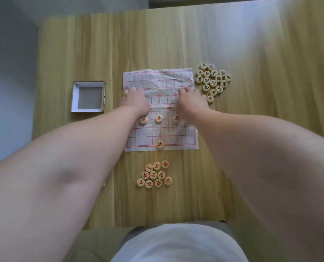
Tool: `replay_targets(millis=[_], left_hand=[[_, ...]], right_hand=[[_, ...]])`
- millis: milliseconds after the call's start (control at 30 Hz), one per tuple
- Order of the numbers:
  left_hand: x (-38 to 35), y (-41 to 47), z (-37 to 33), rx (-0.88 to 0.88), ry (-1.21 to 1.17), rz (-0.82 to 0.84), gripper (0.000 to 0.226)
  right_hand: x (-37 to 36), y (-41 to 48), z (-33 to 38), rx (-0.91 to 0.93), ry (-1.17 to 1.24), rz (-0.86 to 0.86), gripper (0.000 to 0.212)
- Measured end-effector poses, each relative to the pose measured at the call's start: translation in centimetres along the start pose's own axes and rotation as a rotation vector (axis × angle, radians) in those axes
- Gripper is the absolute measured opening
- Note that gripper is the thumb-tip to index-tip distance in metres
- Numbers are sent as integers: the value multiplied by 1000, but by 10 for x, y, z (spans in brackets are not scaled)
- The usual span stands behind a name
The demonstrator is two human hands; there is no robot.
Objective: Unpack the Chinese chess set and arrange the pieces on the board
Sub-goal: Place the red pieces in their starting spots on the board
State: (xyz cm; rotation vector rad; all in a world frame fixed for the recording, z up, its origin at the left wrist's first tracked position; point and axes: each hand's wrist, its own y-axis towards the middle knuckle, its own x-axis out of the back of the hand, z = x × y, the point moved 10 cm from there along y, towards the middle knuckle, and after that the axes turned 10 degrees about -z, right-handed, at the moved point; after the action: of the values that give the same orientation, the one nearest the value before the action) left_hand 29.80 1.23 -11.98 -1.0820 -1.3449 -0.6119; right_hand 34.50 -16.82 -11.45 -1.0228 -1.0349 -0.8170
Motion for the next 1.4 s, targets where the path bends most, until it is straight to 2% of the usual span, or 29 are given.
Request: replay_targets(millis=[433,700,833,1000,1200,1400], left_hand=[[4,53,6,8,-9,-46,41],[31,26,10,-71,-79,-231,35],[27,-23,24,-82,-137,-266,28],[-4,-84,41,-78,-229,-176,22],[-40,-157,50,-135,-278,-16,20],[-63,-217,54,-175,-221,79,35]], right_hand=[[-2,61,13,75,-58,77,52],[6,29,21,89,-34,-160,56],[-7,-25,30,71,38,-190,41],[-34,-101,28,-65,145,-137,30],[-61,-181,23,-245,219,-54,33],[-87,-232,19,-355,286,53,42]])
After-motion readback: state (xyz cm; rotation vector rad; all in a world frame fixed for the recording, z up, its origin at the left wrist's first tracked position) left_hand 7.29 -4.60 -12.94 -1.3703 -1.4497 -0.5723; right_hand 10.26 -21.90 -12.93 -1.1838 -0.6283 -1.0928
